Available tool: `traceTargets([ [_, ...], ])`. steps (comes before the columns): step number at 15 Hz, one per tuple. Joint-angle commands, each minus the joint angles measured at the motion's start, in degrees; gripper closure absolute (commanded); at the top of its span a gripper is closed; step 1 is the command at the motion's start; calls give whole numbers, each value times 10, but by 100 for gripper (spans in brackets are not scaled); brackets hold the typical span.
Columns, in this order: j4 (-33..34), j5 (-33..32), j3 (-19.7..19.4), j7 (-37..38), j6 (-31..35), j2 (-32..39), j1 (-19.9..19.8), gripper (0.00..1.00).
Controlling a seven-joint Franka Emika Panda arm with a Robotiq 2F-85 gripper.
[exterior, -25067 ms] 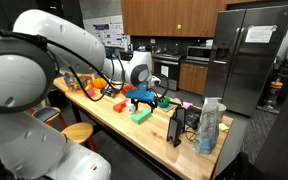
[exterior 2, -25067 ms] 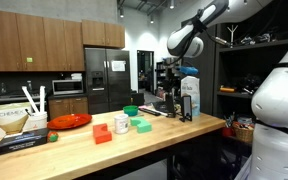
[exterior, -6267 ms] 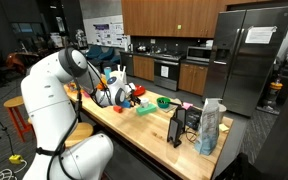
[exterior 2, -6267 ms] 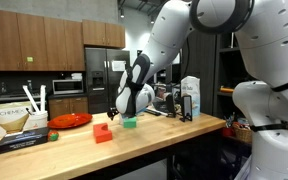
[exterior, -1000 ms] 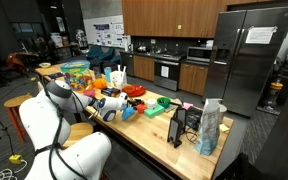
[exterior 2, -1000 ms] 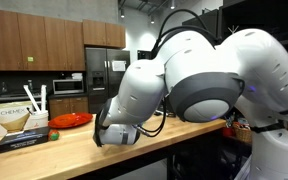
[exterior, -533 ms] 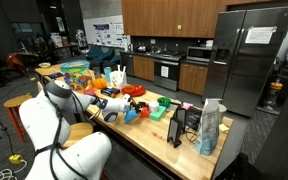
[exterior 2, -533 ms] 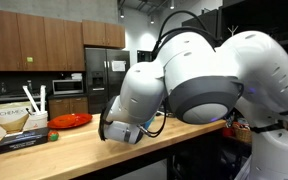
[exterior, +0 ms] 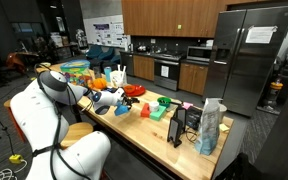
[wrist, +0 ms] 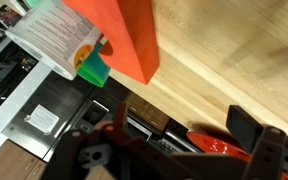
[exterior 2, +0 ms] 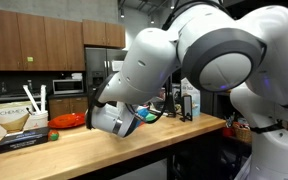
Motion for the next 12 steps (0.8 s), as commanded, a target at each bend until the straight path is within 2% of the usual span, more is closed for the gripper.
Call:
traceTargets([
  [1, -25, 19, -4, -15, -23, -106, 11, 0],
  [12, -88, 8, -43, -23, -57, -384, 49, 0],
])
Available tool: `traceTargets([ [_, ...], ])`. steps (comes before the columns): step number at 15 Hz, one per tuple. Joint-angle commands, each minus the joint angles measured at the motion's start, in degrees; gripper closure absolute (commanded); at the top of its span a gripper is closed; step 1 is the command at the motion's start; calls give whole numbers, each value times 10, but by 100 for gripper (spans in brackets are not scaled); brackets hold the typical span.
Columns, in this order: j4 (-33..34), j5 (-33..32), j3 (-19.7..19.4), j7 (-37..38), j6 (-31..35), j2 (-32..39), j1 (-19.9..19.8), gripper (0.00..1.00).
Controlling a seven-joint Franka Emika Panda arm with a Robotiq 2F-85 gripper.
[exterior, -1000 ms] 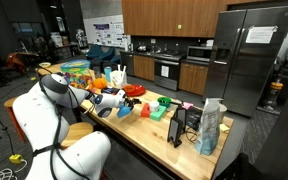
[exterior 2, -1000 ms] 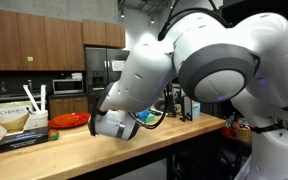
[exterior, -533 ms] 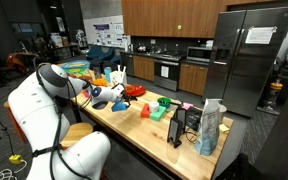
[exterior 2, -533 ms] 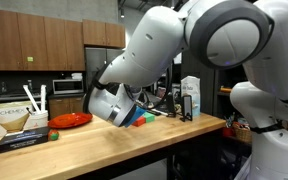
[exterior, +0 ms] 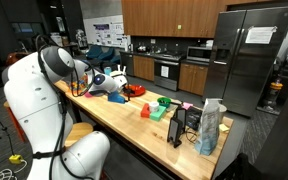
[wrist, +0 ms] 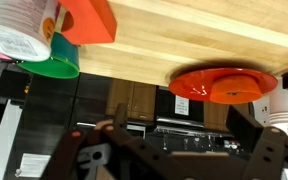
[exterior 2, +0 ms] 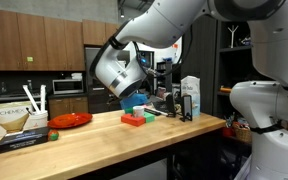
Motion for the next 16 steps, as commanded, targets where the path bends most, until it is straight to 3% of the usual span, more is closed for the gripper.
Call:
traceTargets([
  [1, -48, 0, -26, -25, -17, -138, 29, 0],
  [6, -74, 2, -73, -31, -17, -264, 83, 0],
  [9, -93, 6, -71, -43, -11, -341, 100, 0],
  [11, -117, 12, -43, -55, -9, -392, 85, 0],
  [12, -162, -85, 55, 52, -12, -415, -5, 0],
  [13, -189, -103, 81, 71, -18, -436, -29, 0],
  [15, -271, -166, 171, 147, -42, -479, -120, 0],
  [16, -289, -110, 133, 86, -38, -513, -78, 0],
])
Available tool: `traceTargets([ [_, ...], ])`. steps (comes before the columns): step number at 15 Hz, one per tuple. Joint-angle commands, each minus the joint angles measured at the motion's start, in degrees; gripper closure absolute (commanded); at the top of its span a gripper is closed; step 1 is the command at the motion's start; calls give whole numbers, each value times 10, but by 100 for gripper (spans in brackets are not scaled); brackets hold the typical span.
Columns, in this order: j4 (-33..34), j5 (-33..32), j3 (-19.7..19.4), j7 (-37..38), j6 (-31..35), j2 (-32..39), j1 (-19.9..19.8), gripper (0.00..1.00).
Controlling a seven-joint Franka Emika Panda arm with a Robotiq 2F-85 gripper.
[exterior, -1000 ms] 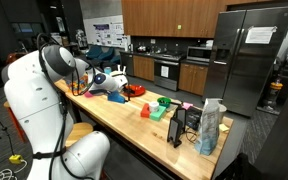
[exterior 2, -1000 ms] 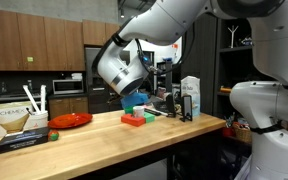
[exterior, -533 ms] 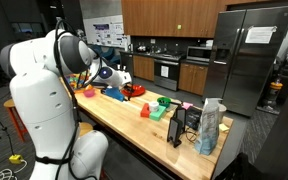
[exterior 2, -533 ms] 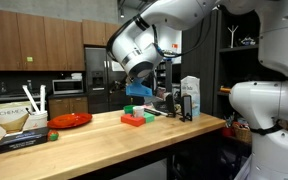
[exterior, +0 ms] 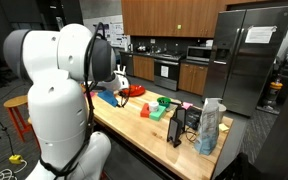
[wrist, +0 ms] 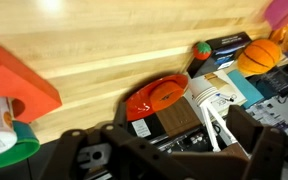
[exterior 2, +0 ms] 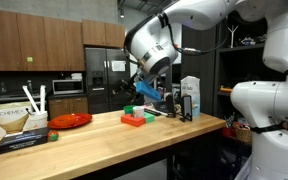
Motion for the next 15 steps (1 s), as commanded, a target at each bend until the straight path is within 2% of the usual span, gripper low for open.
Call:
traceTargets([
  [1, -132, 3, 46, -3, -14, -137, -46, 0],
  [2, -158, 5, 54, -2, -5, -158, -53, 0],
  [3, -204, -70, 140, 92, -31, -154, -149, 0],
  [4, -205, -13, 85, 19, -3, -182, -90, 0],
  [5, -227, -23, 106, 34, -4, -192, -118, 0],
  [6, -197, 28, 102, -19, -14, -169, -117, 0],
  [10, -194, 81, 112, -140, 54, -234, -122, 0],
  [11, -190, 55, 103, -78, 26, -183, -113, 0],
  [15, -189, 65, 106, -119, 47, -216, -115, 0],
])
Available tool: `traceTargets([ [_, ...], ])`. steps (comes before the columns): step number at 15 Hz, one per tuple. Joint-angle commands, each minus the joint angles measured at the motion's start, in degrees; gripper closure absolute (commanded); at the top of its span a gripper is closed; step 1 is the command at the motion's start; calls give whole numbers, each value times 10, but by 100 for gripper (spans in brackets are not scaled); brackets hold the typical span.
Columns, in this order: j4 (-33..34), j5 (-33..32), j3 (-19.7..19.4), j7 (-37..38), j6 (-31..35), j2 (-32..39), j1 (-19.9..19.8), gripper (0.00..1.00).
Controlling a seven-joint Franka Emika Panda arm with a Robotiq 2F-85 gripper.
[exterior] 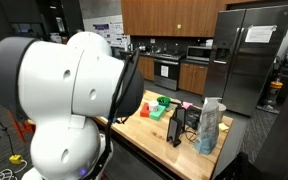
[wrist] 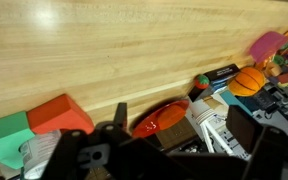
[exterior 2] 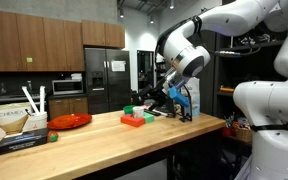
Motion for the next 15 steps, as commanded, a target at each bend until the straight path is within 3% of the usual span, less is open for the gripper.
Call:
traceTargets([
  [1, 0, 0, 0, -2, 0, -2, 0, 0],
  [6, -1, 6, -2, -12, 1, 0, 7, 0],
  [11, 0, -12, -46, -107, -112, -26, 27, 0],
  [15, 1, -56, -82, -167, -204, -25, 20, 0],
])
